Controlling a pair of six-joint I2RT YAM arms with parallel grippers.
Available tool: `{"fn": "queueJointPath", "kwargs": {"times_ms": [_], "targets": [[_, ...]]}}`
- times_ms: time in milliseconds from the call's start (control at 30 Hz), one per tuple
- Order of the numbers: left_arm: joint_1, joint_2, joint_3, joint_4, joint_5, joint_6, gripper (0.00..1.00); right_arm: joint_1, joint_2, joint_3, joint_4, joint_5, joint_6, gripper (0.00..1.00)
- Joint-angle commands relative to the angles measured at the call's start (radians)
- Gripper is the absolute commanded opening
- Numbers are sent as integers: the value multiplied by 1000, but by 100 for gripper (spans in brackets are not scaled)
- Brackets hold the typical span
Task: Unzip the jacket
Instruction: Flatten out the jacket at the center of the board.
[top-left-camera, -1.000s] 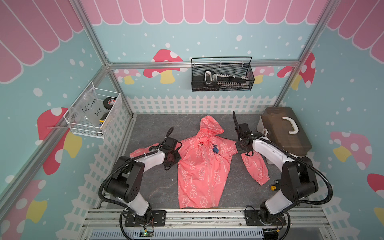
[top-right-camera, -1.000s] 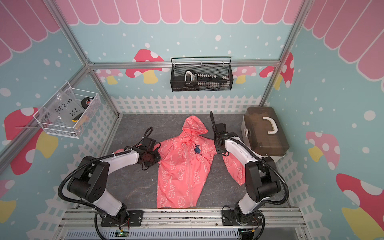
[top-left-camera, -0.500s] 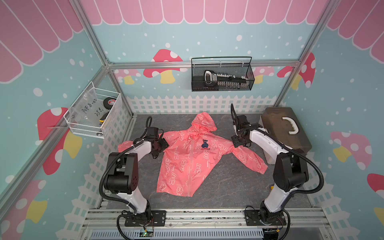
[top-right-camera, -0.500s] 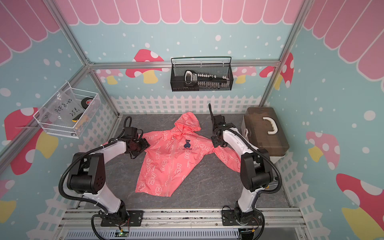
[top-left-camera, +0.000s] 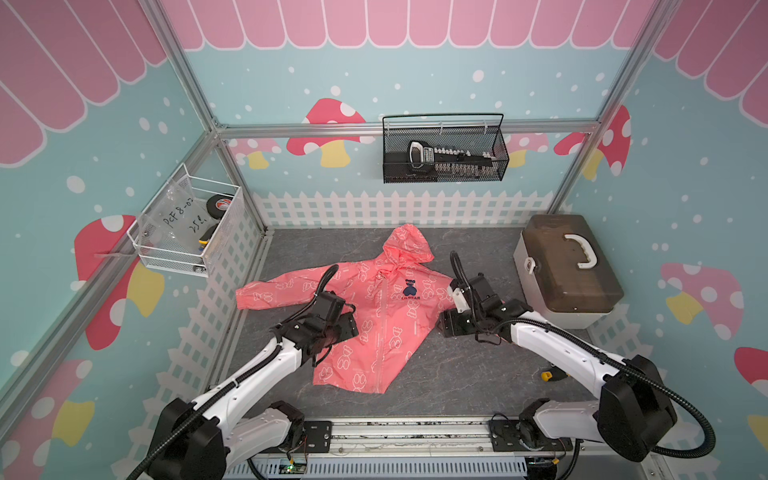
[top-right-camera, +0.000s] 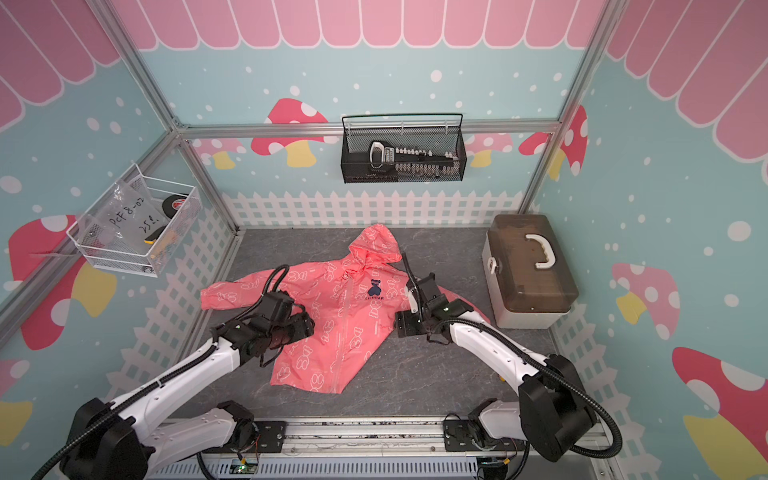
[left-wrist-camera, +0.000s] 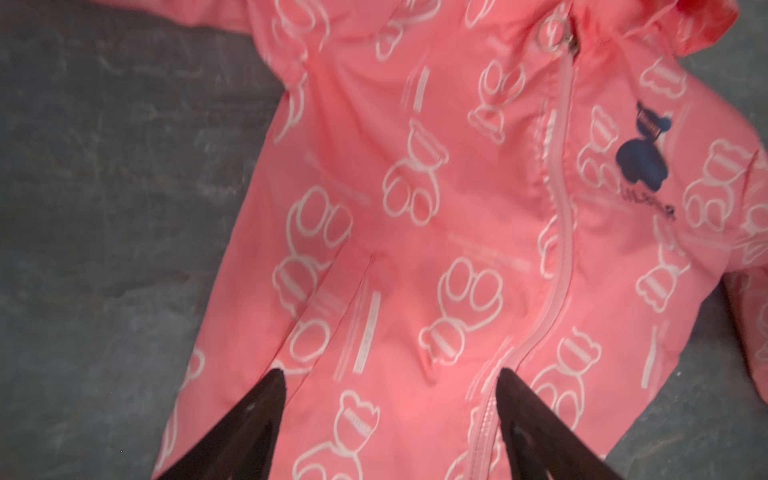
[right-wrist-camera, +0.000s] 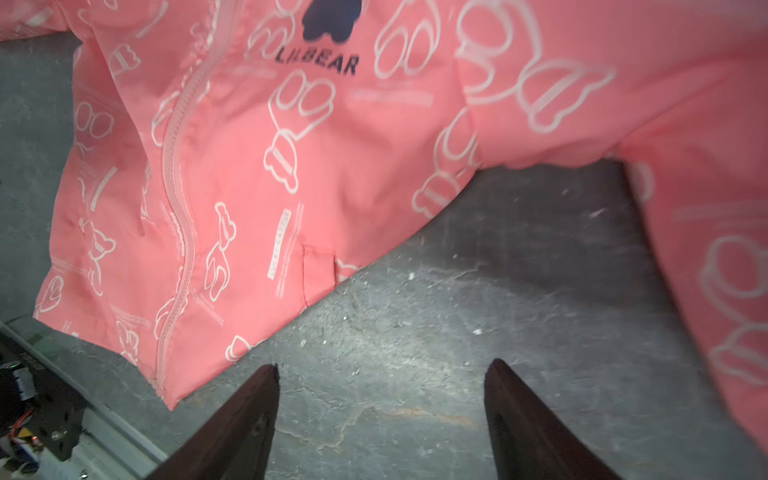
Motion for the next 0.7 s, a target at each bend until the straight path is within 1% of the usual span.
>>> {"fn": "queueJointPath", "kwargs": {"times_ms": [0, 100, 167, 300, 433, 500, 667], "targets": [[-59, -102, -31, -86, -99, -132, 79, 45, -7, -76, 164, -2, 202, 75], [-124, -186, -72, -104, -105, -213, 77, 119, 29, -103, 211, 29, 223, 75], [-186, -213, -99, -106, -116, -262, 75, 153, 77, -110, 240, 26, 232, 75], [-305, -186, -115, -132, -167, -333, 75, 196, 139, -134, 345, 26, 298, 72], [-390, -181, -153, -131, -172, -437, 75, 247, 202, -115, 395, 80, 355, 71], [-425, -193, -186, -117, -168, -487, 75, 270, 243, -96, 397, 107, 369, 69], [-513, -253, -283, -106, -168, -641, 74, 299, 318, -119, 517, 116, 443, 59]]}}
